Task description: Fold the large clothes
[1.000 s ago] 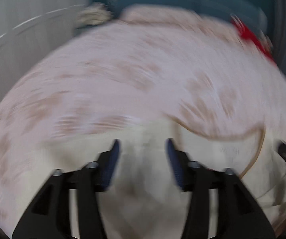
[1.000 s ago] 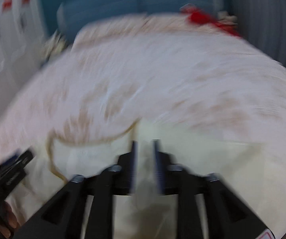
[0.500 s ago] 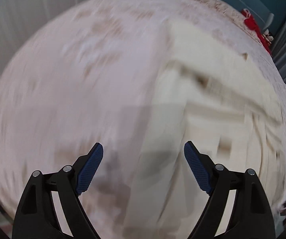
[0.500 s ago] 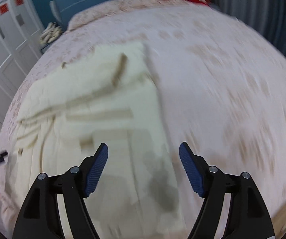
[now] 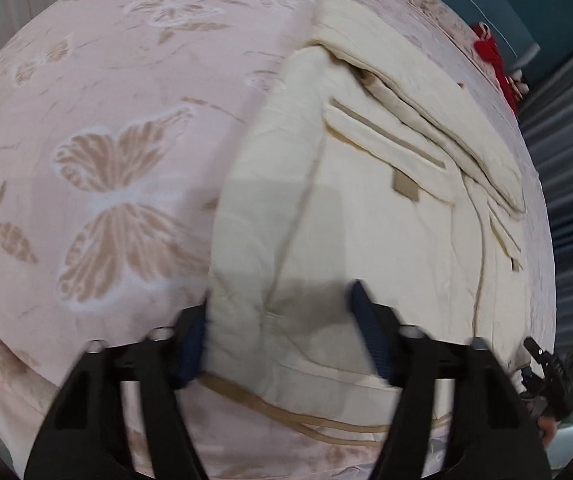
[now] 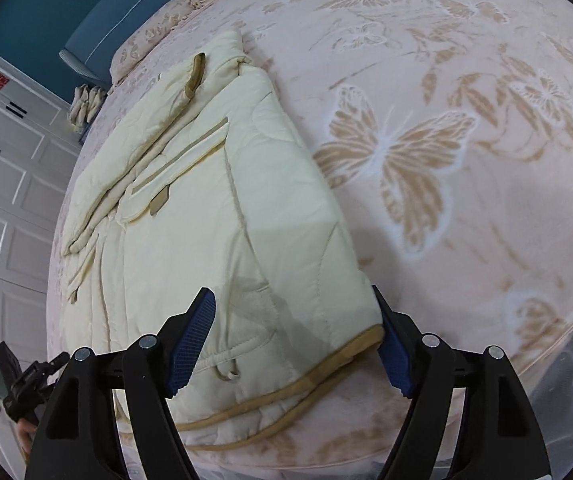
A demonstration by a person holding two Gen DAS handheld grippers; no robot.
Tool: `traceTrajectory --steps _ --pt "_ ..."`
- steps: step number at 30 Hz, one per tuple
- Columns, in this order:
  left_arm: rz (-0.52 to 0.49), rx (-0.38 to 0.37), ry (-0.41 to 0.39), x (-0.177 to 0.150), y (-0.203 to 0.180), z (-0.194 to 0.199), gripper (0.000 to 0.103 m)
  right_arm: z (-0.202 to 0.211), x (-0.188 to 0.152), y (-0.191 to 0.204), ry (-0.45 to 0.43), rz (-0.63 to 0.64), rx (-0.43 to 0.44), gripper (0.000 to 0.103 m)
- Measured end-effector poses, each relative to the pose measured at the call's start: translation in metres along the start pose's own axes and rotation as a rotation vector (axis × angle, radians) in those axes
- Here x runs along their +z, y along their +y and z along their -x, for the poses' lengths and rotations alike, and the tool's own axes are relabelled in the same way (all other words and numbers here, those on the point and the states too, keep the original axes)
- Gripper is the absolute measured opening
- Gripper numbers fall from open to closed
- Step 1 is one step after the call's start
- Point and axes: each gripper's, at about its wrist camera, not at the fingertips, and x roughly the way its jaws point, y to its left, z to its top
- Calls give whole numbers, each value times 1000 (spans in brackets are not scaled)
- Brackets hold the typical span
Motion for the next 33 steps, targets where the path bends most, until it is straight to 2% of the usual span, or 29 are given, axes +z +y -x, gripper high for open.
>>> traceTrajectory --steps 2,3,4,6,12,17,21,24,28,30,33 --pt "-2 -5 -12 -1 -3 5 35 -1 -1 8 0 23 -6 45" --pt "-12 -10 -21 -1 -4 10 22 2 -4 11 3 37 -11 21" --pt "-30 -21 -31 -1 -6 18 16 4 -4 16 11 56 -22 14" --pt "-60 -26 -55 -4 -8 36 12 14 -3 19 9 84 -27 8" --pt "-158 -79 -111 -19 -24 97 8 73 1 28 15 214 0 6" --pt "-215 -76 -107 -59 -22 156 7 130 -30 38 103 407 -32 5" --pt "-184 -80 -93 -95 -3 208 7 186 -55 37 156 442 2 5" --pt "-165 -89 -135 -108 -3 249 7 229 -59 41 115 419 61 5" --pt "-174 -108 -225 -88 -15 268 7 261 -33 65 -32 418 139 5" --pt "-188 -79 -280 -63 -22 261 7 256 -13 72 -88 410 160 5" --pt "-166 -48 -299 -28 -25 236 7 230 22 71 -143 329 192 5"
